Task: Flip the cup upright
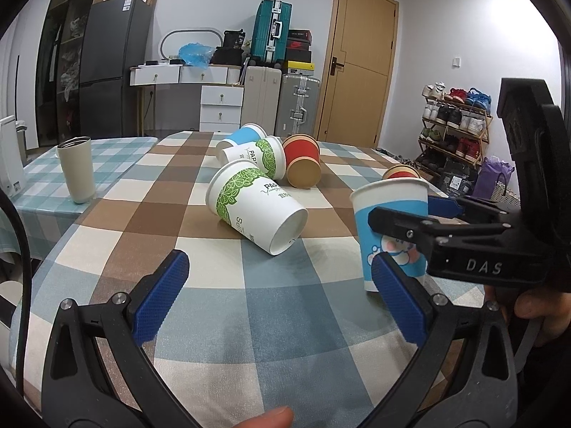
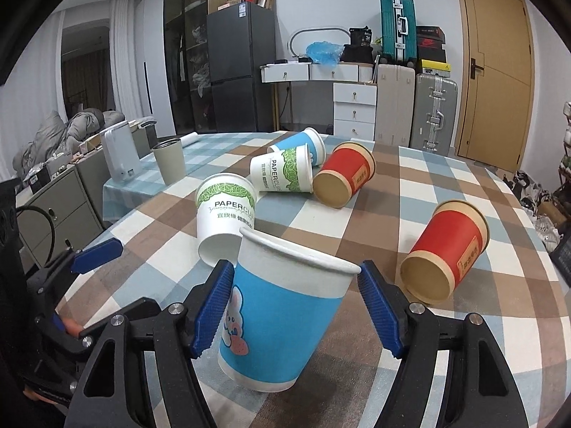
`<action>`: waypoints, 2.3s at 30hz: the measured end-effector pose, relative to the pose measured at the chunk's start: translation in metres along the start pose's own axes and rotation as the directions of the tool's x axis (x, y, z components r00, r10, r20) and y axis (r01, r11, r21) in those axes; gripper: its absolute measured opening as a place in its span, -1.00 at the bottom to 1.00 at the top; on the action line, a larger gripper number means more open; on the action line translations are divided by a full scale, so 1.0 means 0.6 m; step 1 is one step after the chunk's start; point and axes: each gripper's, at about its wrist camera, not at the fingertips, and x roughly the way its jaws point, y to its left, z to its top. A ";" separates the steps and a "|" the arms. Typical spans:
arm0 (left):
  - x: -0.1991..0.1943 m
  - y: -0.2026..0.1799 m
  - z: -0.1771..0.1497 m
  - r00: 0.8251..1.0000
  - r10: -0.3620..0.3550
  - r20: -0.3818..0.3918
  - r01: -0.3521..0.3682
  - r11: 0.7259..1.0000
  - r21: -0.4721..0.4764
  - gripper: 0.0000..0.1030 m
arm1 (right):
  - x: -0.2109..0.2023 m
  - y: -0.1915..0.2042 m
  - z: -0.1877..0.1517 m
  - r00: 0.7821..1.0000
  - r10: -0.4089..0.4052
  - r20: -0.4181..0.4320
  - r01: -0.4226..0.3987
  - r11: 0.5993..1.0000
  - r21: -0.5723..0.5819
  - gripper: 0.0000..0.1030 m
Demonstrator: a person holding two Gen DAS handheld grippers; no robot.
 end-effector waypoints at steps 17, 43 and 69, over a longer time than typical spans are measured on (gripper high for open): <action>0.000 0.000 -0.001 1.000 0.001 0.005 -0.001 1.000 -0.001 0.98 | -0.052 0.007 -0.045 0.992 0.120 -0.032 -0.121 0.992 -0.028 0.22; 0.002 -0.011 0.002 1.000 -0.008 0.007 0.008 1.000 -0.007 0.98 | -0.054 -0.007 -0.055 0.985 0.168 0.042 -0.167 0.986 -0.028 0.80; -0.013 -0.034 -0.010 0.997 -0.051 0.059 0.047 0.996 0.072 0.98 | -0.104 -0.046 -0.085 0.965 0.199 0.169 -0.198 0.980 -0.021 1.00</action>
